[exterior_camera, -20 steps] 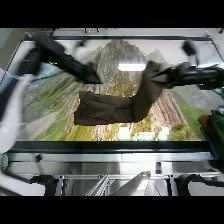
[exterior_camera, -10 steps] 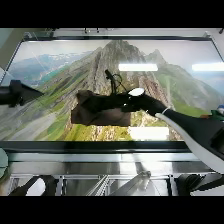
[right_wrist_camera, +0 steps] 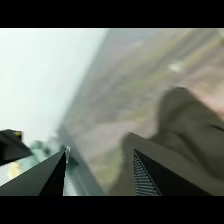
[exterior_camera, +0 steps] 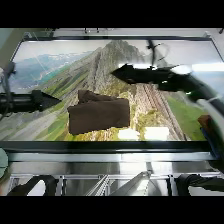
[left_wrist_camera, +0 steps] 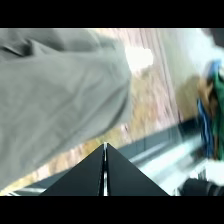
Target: Fold the shirts.
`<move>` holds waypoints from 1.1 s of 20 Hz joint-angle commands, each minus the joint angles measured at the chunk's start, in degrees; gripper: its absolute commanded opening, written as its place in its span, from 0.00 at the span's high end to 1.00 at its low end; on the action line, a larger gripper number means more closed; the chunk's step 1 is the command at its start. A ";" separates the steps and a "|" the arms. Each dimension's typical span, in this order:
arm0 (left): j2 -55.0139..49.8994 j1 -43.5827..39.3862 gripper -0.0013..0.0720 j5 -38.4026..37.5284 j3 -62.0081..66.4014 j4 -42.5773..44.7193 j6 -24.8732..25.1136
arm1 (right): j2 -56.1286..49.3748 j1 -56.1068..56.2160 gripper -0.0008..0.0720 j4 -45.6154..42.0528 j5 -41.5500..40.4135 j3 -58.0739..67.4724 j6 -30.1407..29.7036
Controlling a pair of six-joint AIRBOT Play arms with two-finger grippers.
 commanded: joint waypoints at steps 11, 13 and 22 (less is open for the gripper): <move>-1.79 1.14 0.95 2.75 6.88 -0.04 1.20 | -6.64 -7.91 0.01 -20.24 6.56 -15.82 14.49; 0.87 4.07 0.95 3.15 7.08 0.13 1.20 | -8.94 -5.84 0.01 -14.47 4.96 -15.80 12.04; 6.71 12.00 0.95 5.86 7.08 0.11 1.22 | -14.91 2.62 0.03 6.27 0.92 -15.34 0.81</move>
